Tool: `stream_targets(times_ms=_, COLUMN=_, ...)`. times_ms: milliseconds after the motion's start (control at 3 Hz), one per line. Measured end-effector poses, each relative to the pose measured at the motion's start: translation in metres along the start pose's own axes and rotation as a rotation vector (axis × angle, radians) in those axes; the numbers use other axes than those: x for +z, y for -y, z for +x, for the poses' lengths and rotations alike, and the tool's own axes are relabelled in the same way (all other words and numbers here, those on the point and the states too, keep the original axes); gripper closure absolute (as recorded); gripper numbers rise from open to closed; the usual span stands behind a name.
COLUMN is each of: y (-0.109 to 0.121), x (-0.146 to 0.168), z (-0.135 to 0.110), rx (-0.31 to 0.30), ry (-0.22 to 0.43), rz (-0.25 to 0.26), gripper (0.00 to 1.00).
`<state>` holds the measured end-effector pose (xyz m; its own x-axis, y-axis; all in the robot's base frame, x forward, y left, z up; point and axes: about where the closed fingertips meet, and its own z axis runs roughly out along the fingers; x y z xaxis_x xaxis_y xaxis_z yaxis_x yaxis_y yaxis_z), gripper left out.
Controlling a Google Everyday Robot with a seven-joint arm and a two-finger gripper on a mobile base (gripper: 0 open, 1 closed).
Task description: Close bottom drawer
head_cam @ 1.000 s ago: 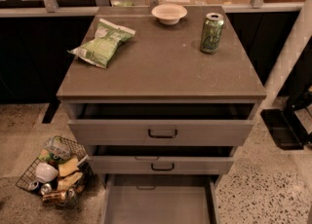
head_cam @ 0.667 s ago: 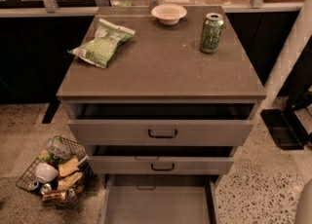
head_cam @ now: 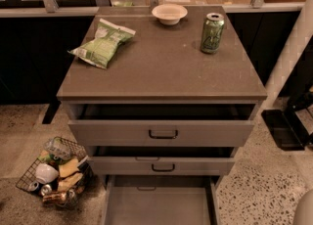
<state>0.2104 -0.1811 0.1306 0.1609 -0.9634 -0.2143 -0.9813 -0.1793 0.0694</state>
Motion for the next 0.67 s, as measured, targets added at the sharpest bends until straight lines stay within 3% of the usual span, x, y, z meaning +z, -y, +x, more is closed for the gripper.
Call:
stream_targets(times_ms=333, y=0.012, x=0.000, z=0.000, rx=-0.011, ry=-0.007, rz=0.041, gripper=1.00)
stream_targets(times_ms=667, y=0.043, x=-0.004, z=-0.006, rx=-0.052, ry=-0.016, rz=0.102, gripper=1.00)
